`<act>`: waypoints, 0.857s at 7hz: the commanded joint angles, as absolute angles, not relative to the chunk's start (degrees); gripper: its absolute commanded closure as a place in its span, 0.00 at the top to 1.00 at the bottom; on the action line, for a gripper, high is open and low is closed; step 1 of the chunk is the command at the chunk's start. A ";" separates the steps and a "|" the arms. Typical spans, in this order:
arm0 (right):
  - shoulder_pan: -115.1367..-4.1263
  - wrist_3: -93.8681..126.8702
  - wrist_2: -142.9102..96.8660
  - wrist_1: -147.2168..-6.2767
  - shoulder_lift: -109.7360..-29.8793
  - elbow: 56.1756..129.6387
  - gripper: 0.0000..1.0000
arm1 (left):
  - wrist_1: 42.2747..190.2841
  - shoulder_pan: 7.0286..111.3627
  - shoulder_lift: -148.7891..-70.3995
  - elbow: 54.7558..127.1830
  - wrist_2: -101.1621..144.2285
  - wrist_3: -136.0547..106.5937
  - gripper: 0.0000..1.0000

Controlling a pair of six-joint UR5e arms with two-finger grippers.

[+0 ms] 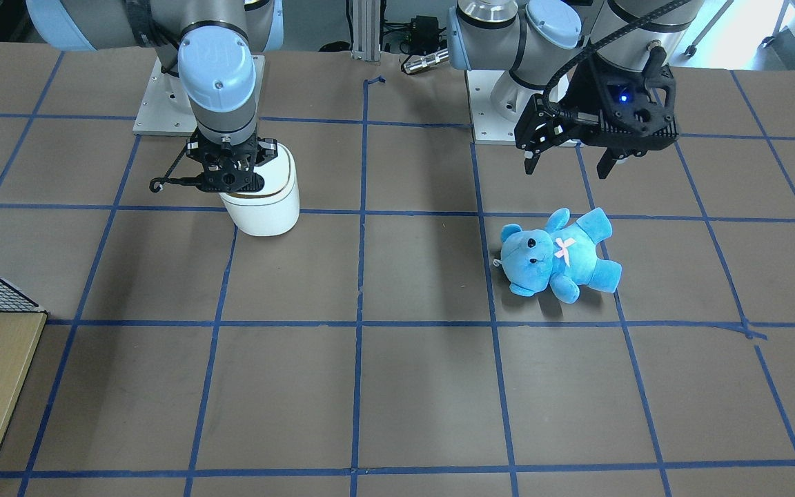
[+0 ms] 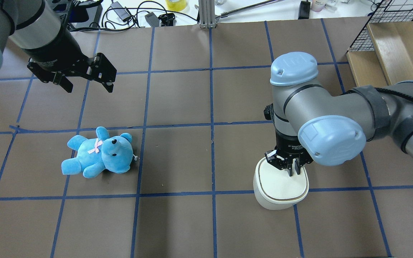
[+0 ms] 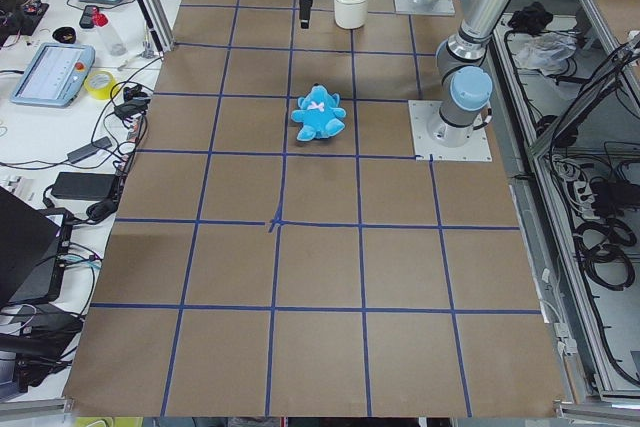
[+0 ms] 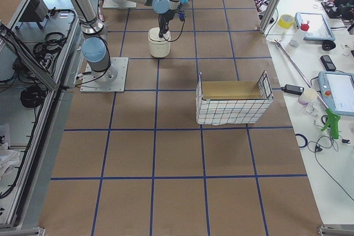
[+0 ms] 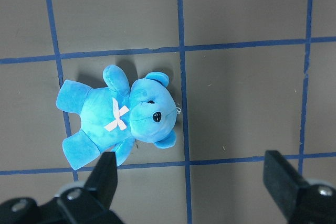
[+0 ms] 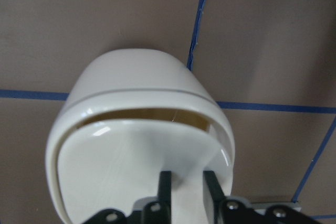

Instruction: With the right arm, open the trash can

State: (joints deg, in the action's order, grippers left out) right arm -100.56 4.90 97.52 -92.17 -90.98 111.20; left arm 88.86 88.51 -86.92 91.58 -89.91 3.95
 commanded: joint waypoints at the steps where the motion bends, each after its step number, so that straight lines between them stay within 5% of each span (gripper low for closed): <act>1: -100.55 4.92 97.47 -86.01 -92.11 102.01 1.00 | 88.86 88.51 -86.92 91.58 -89.91 3.96 1.00; 3: -99.06 4.83 97.04 -82.27 -91.15 90.40 1.00 | 88.86 88.51 -86.92 91.58 -89.91 3.96 1.00; 6: -95.45 4.31 90.28 -83.57 -90.18 83.51 1.00 | 88.86 88.51 -86.92 91.58 -90.00 3.96 1.00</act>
State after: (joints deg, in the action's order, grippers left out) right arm -96.30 4.37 92.97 -82.57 -90.32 86.19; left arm 88.86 88.51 -86.92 91.58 -89.97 3.95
